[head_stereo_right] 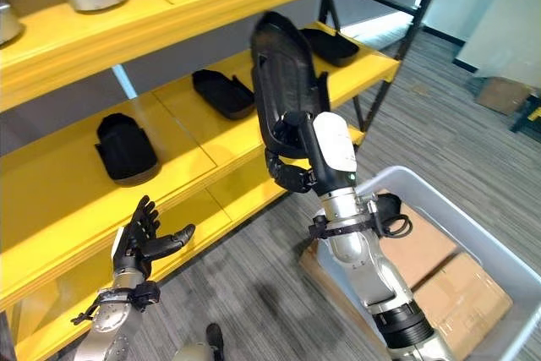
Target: Move parts from the plastic box to the shelf.
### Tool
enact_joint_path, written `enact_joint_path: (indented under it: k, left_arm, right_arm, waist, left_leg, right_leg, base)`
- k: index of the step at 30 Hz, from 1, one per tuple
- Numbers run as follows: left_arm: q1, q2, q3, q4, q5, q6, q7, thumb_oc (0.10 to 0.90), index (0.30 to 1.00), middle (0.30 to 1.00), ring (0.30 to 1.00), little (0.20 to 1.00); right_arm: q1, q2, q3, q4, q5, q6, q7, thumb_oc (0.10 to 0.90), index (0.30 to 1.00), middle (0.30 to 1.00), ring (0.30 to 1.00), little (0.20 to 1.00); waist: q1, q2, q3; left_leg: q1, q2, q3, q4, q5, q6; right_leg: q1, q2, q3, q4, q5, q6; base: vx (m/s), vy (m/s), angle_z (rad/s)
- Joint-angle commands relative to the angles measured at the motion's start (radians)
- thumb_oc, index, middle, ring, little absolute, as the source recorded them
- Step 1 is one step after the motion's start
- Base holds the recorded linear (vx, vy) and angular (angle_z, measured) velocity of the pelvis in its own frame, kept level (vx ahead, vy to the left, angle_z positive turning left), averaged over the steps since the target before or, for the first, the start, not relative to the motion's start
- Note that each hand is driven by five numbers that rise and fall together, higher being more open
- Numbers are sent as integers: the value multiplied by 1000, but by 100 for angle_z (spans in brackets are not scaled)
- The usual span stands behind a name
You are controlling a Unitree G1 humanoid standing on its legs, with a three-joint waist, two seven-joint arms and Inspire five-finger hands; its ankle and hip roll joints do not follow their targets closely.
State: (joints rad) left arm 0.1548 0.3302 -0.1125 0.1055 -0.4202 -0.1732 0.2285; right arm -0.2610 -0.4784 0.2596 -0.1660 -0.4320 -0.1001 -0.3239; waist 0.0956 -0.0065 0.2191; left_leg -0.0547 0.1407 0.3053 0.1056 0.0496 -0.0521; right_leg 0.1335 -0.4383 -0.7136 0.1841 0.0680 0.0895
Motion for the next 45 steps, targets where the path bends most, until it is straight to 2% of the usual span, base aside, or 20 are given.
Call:
enact_joint_path:
  k: [1, 9, 12, 18, 24, 27, 31, 34, 35, 36, 37, 38, 39, 40, 41, 42, 44, 45]
  left_arm:
    - [-39, 8, 11, -122, 49, -89, -18, 900, 1000, 1000, 1000, 1000]
    - [-16, 8, 39, -140, 53, -82, -11, 900, 1000, 1000, 1000, 1000]
    - [-10, 8, 46, -142, 51, -79, -8, 900, 1000, 1000, 1000, 1000]
    - [20, 12, 74, -150, 57, -77, -2, 900, 1000, 1000, 1000, 1000]
    - [26, 14, 90, -157, 64, -77, 5, 900, 1000, 1000, 1000, 1000]
    - [32, 22, 98, -159, 70, -79, 9, 900, 1000, 1000, 1000, 1000]
    - [26, 29, 95, -155, 75, -83, 10, 900, 1000, 1000, 1000, 1000]
    - [2, 43, 84, -145, 79, -83, 15, 900, 1000, 1000, 1000, 1000]
    - [-7, 52, 73, -139, 84, -80, 16, 900, 1000, 1000, 1000, 1000]
    - [-28, 56, 52, -123, 86, -82, 16, 900, 1000, 1000, 1000, 1000]
    - [-63, 53, 20, -81, 83, -83, 17, 900, 1000, 1000, 1000, 1000]
    - [-79, 49, -2, -71, 87, -80, 10, 900, 1000, 1000, 1000, 1000]
    - [-84, 46, -5, -68, 90, -79, 8, 900, 1000, 1000, 1000, 1000]
    - [-85, 44, -5, -70, 89, -80, 10, 900, 1000, 1000, 1000, 1000]
    - [-84, 21, 4, -64, 83, -81, 6, 900, 1000, 1000, 1000, 1000]
    - [-82, 21, 4, -65, 83, -81, 6, 900, 1000, 1000, 1000, 1000]
    - [-70, 2, 0, -70, 65, -86, -2, 900, 1000, 1000, 1000, 1000]
    - [-54, -5, 4, -75, 62, -84, -5, 900, 1000, 1000, 1000, 1000]
  right_arm:
    - [-94, -5, -59, -117, -20, -82, -32, 400, 300, 300, 300, 300]
    - [-106, 40, -10, -71, 43, -79, 22, 400, 300, 300, 300, 300]
    - [-107, 52, 4, -58, 66, -79, 32, 400, 300, 300, 300, 300]
    - [-112, 87, 44, -26, 100, -77, 58, 400, 300, 300, 300, 300]
    - [-142, 89, 64, -14, 79, -72, 61, 400, 300, 300, 300, 300]
    - [-183, 83, 82, -22, 42, -68, 64, 400, 300, 300, 300, 300]
    - [-212, 76, 95, -21, 7, -63, 60, 400, 300, 300, 300, 300]
    - [-238, 68, 98, -24, -28, -58, 55, 400, 300, 300, 300, 300]
    - [-236, 62, 94, -29, -36, -59, 51, 400, 300, 300, 300, 300]
    - [-229, 56, 85, -40, -44, -57, 52, 400, 300, 300, 300, 300]
    - [-201, 39, 69, -56, -45, -62, 54, 400, 300, 300, 300, 300]
    - [-201, 24, 56, -66, -53, -67, 47, 400, 300, 300, 300, 300]
    - [-214, 23, 57, -70, -54, -74, 41, 400, 300, 300, 300, 300]
    - [-233, 33, 63, -71, -50, -74, 35, 400, 300, 300, 300, 300]
    - [-260, 39, 75, -47, -52, -75, 34, 400, 300, 300, 300, 300]
    - [-259, 40, 75, -47, -51, -75, 34, 400, 300, 300, 300, 300]
    - [-269, 32, 74, -41, -36, -81, 36, 400, 300, 300, 300, 300]
    - [-267, 37, 77, -46, -27, -85, 40, 400, 300, 300, 300, 300]
  waist:
    - [-3, -21, -95]
    - [49, -71, -115]
    - [58, -81, -113]
    - [111, -100, -100]
    - [146, -118, -88]
    - [171, -129, -81]
    - [180, -133, -75]
    - [165, -123, -70]
    - [144, -116, -69]
    - [117, -108, -65]
    - [50, -74, -60]
    - [1, -50, -48]
    - [-9, -46, -37]
    - [-9, -50, -31]
    - [-25, -78, -31]
    - [-26, -79, -30]
    - [-22, -89, -47]
    - [-18, -90, -55]
  left_leg:
    - [78, 145, -3, -54, -31, -86]
    - [63, 81, -46, -89, -44, -58]
    - [55, 70, -55, -82, -51, -51]
    - [28, 36, -95, -113, -41, -36]
    - [3, 1, -129, -113, -48, -19]
    - [-12, -28, -139, -95, -71, 0]
    - [-34, -57, -146, -61, -100, 18]
    - [-41, -82, -158, -55, -112, 37]
    - [-34, -96, -167, -60, -116, 49]
    - [-31, -115, -162, -84, -91, 67]
    - [-13, -116, -215, -124, -64, 72]
    - [10, -115, -257, -149, -50, 72]
    - [21, -115, -265, -158, -46, 70]
    - [30, -116, -259, -164, -47, 68]
    - [48, -115, -260, -156, -62, 45]
    - [49, -115, -261, -154, -63, 45]
    - [47, -103, -248, -134, -71, 31]
    - [57, -95, -237, -127, -79, 27]
  right_leg:
    - [-26, -33, -43, 3, 5, 113]
    - [17, -62, -104, -8, 64, 149]
    - [21, -68, -107, -9, 79, 153]
    - [34, -66, -134, -37, 114, 161]
    - [48, -69, -156, -57, 139, 168]
    - [49, -81, -150, -67, 169, 172]
    - [45, -96, -125, -69, 195, 172]
    - [4, -95, -12, -31, 196, 172]
    - [-13, -82, 49, -7, 187, 168]
    - [-74, -58, 154, 25, 161, 138]
    - [-174, 76, 379, 49, 48, 79]
    - [-246, 197, 479, 59, -37, 44]
    - [-281, 227, 475, 53, -44, 33]
    - [-299, 220, 441, 36, -29, 37]
    - [-269, 223, 421, -117, 15, 59]
    - [-262, 223, 419, -126, 20, 60]
    - [-207, 269, 430, -190, 18, 47]
    - [-187, 268, 410, -203, 26, 50]
  base:
    - [37, 129, 38]
    - [45, 62, 28]
    - [22, 28, 17]
    - [6, 29, 25]
    - [31, 49, 32]
    - [52, 81, 23]
    - [65, 95, 10]
    - [82, 142, 18]
    - [59, 256, 32]
    - [104, 322, 44]
    - [143, 300, 52]
    - [168, 179, 79]
    - [103, 27, 121]
    - [93, -199, 86]
    - [86, -191, 14]
    - [103, -214, -19]
    - [77, -156, 78]
    - [134, -199, 54]
